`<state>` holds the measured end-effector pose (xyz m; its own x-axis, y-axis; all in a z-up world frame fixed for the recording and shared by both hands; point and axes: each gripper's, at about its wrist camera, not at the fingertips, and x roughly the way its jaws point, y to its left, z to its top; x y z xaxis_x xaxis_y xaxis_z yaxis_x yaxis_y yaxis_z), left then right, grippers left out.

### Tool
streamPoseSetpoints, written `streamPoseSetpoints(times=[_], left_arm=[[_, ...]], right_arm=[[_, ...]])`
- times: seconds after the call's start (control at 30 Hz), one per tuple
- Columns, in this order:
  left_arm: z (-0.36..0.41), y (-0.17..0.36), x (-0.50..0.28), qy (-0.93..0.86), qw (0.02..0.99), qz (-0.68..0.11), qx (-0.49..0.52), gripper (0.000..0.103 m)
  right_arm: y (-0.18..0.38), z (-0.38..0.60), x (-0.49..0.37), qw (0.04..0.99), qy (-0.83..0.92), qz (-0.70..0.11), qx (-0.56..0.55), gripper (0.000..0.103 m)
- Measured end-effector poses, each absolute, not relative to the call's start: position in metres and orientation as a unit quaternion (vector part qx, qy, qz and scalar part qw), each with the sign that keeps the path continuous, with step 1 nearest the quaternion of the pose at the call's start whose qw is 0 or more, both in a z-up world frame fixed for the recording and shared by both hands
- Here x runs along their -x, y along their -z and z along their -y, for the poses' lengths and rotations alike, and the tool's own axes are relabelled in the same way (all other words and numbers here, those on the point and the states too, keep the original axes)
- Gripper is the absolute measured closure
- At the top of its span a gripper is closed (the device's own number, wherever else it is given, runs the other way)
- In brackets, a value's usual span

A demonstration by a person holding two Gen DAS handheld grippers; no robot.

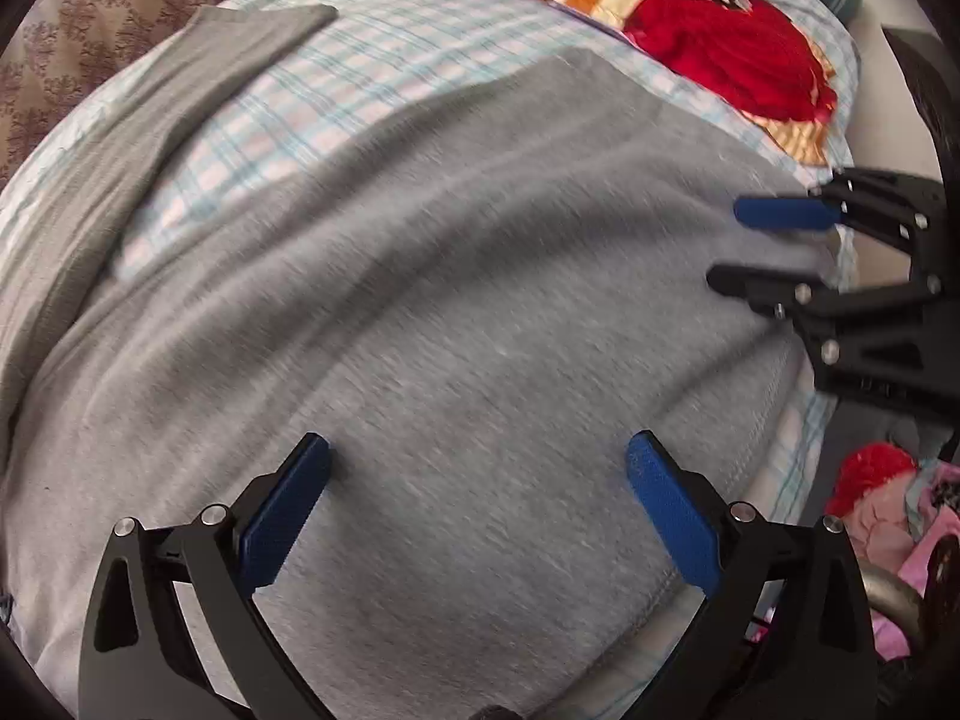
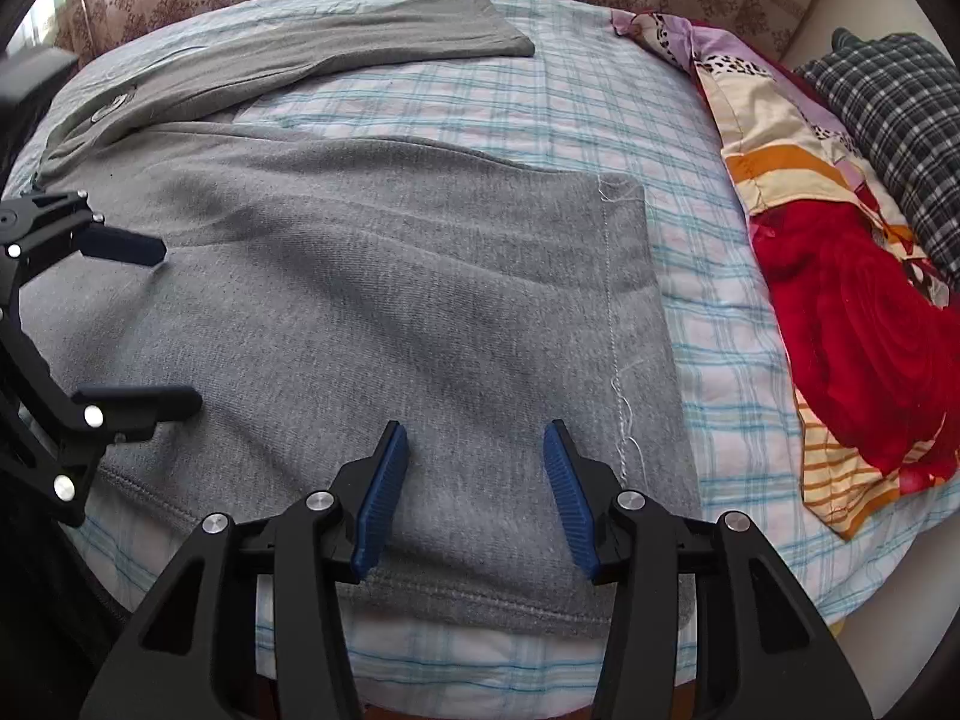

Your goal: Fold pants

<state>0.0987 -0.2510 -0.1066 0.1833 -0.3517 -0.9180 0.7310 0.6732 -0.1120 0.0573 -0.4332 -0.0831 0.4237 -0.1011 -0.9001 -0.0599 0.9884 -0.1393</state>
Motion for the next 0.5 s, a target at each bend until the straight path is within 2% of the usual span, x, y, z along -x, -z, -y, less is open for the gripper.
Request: streamPoseSetpoints(times=[0.3, 0.5], left_arm=[[0.251, 0.110, -0.072, 0.385, 0.737, -0.516, -0.204, 0.003], [0.251, 0.112, -0.071, 0.389, 0.738, -0.512, -0.204, 0.003]], right_arm=[[0.059, 0.446, -0.094, 0.857, -0.001, -0.516, 0.002, 0.055], [0.093, 0.454, -0.172, 0.830, 0.034, -0.556, -0.010, 0.055]])
